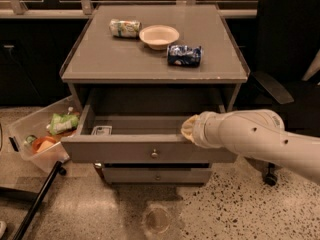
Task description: Close top drawer
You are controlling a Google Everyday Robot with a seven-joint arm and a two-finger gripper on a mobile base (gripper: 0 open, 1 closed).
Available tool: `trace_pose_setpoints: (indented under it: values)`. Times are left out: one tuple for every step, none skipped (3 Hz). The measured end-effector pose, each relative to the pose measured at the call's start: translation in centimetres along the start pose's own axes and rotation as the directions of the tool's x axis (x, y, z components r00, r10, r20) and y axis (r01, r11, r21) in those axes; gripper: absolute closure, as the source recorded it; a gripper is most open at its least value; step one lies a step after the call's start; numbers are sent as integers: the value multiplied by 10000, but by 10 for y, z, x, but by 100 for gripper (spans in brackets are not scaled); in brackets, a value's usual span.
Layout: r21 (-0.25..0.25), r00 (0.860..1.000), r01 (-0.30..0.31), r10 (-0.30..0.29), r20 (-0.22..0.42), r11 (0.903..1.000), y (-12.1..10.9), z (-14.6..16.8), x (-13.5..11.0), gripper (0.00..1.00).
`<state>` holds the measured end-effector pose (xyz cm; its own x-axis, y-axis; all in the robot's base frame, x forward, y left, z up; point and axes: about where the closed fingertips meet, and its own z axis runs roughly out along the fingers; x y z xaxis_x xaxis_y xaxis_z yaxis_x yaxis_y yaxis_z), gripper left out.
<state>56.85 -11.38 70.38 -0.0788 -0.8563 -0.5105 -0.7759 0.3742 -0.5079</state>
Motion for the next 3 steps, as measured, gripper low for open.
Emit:
trace_pose_setpoints:
  values:
    - [684, 9995, 150, -169, 269, 9975, -39, 16, -16, 100]
    - [678, 9990, -52, 22, 444, 9977, -47, 26, -18, 100]
    - [196, 9973, -414, 402, 613, 9989, -36, 24, -10, 100]
